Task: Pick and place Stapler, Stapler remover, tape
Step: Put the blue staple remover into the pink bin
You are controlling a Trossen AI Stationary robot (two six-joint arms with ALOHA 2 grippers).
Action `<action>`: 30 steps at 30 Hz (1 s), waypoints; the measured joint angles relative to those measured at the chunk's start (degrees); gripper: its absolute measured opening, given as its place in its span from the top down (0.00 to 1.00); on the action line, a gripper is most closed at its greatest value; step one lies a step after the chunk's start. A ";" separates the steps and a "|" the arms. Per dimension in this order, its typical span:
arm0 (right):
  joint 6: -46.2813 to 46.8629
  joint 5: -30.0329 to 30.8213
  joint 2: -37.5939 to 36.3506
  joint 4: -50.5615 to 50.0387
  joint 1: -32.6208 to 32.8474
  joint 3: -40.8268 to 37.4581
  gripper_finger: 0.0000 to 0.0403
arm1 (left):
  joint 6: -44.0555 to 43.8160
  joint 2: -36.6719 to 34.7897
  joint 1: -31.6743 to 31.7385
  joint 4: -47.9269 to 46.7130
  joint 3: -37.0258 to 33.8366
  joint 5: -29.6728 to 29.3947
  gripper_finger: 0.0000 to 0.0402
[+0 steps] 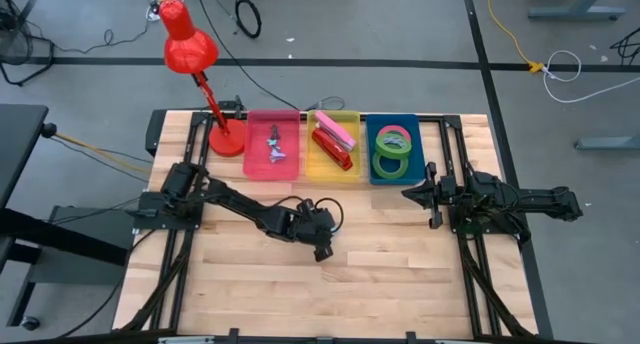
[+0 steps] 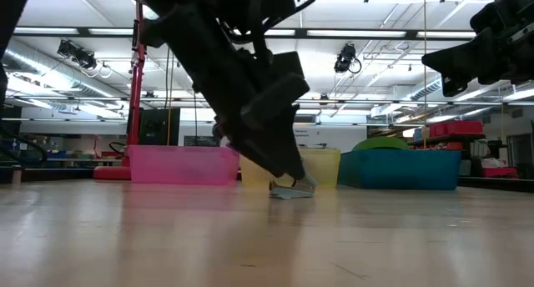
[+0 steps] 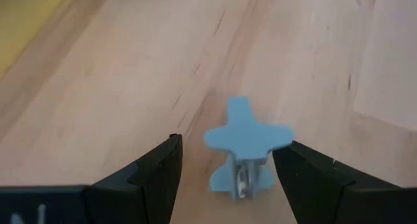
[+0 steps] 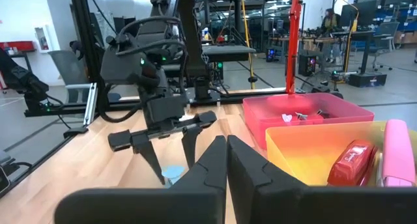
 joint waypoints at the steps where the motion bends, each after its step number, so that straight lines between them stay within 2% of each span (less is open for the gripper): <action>1: 0.01 -0.01 0.00 0.01 0.00 0.00 0.96 | 0.00 0.25 0.02 0.33 0.02 0.19 0.40; 7: -0.01 0.01 0.00 0.07 0.00 0.00 0.96 | -0.11 2.69 0.03 1.61 -0.03 0.64 0.40; 20: -0.01 -0.01 0.00 0.02 -0.02 0.00 0.96 | 0.48 2.95 0.04 3.86 0.02 -0.90 0.41; 30: -0.01 -0.01 0.00 0.00 0.00 0.00 0.96 | 0.48 2.95 0.04 4.27 0.02 -0.81 0.56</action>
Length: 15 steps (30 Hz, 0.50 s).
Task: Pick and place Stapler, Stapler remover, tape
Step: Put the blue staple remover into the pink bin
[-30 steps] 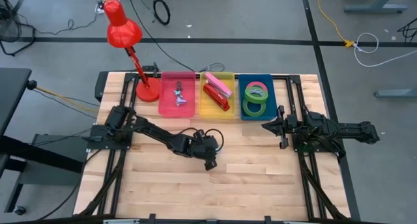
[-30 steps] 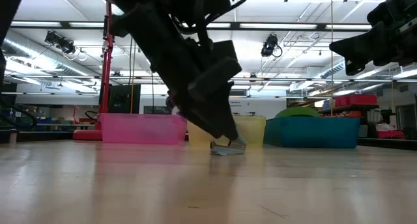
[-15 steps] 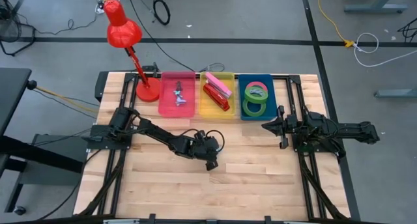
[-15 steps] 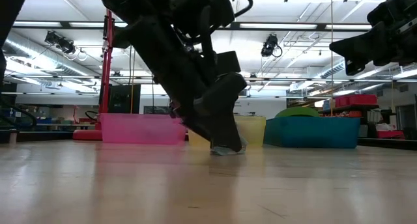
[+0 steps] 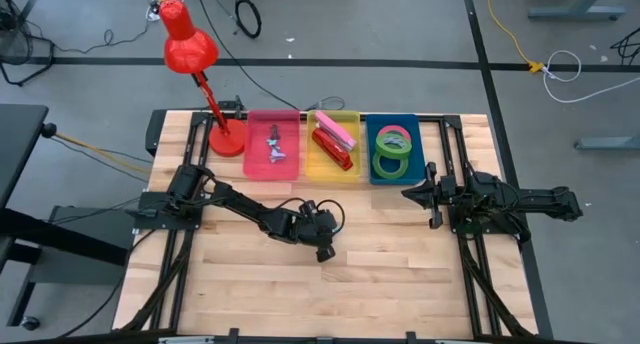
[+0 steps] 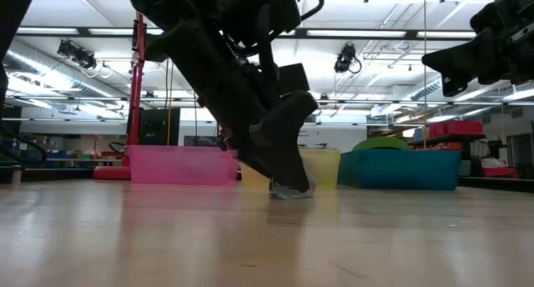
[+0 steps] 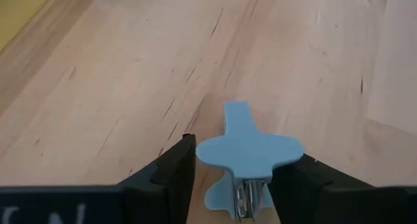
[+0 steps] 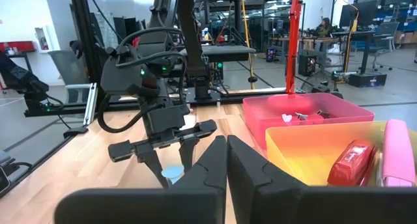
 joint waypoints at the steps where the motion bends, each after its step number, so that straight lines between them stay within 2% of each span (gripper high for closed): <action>1: 0.02 0.00 0.00 0.00 -0.02 0.00 0.96 | 0.00 0.00 0.00 0.02 0.00 0.18 0.58; 15: 0.00 0.02 0.00 0.02 -0.02 0.00 0.96 | 0.00 0.00 0.00 -0.02 0.00 0.52 0.71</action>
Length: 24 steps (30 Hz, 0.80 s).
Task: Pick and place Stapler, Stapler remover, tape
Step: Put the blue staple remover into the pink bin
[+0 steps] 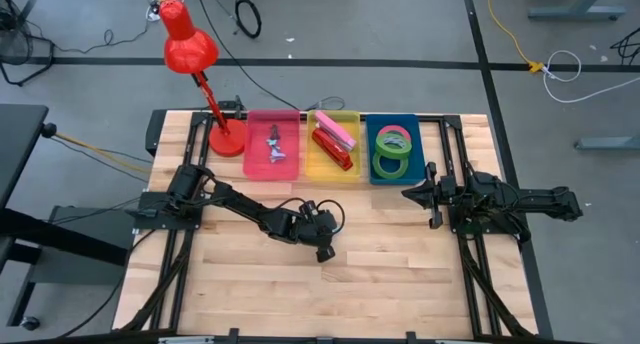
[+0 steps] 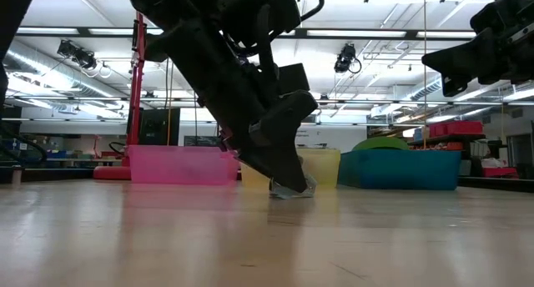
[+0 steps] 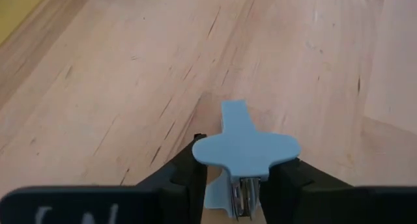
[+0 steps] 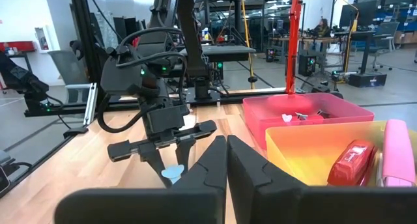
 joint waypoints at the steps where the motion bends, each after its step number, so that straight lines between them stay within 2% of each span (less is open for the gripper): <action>1: 0.00 -0.02 0.00 -0.02 0.02 0.02 0.96 | 0.01 0.00 0.00 0.00 0.00 0.00 0.71; 24: 0.02 -0.02 0.00 0.00 0.00 0.00 0.96 | 0.00 0.00 0.00 0.04 0.00 0.00 0.88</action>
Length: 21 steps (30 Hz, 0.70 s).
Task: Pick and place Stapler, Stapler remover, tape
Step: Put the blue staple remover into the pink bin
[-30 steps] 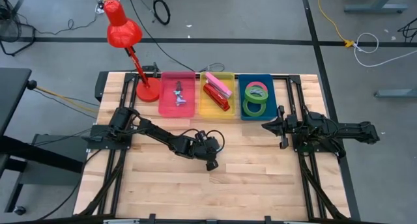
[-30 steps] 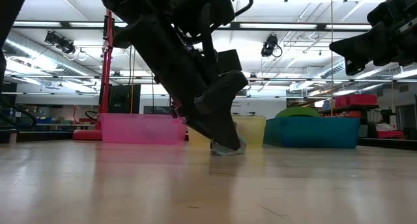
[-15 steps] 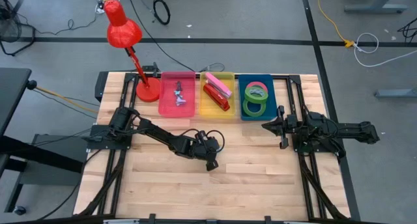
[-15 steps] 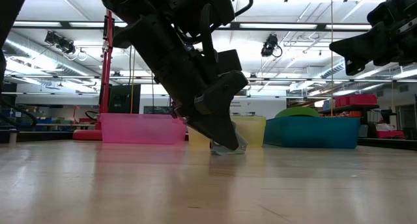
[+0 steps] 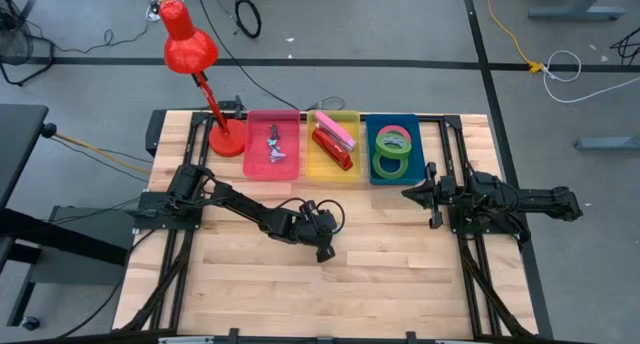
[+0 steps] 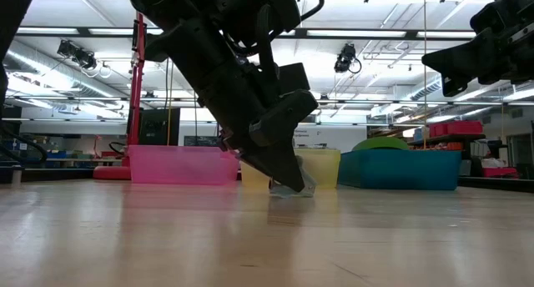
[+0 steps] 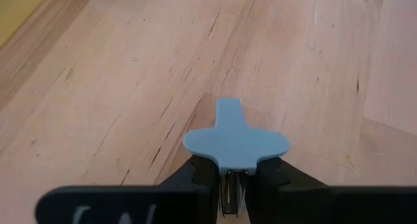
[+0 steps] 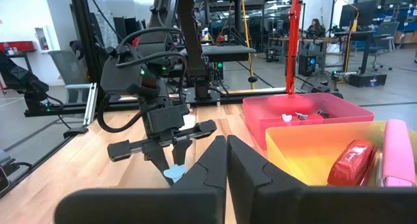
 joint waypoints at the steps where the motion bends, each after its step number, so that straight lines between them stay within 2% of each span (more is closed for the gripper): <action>1: 0.00 0.02 0.00 -0.02 0.02 0.00 0.96 | 0.00 0.00 0.00 0.00 0.00 0.00 0.88; 9: -0.01 0.01 0.00 -0.01 0.02 0.00 0.96 | 0.19 -0.45 0.00 -0.32 0.00 0.09 0.88; 21: -0.02 0.01 0.00 -0.01 0.02 0.00 0.96 | 8.64 -6.04 2.38 -1.21 -0.04 -0.59 0.88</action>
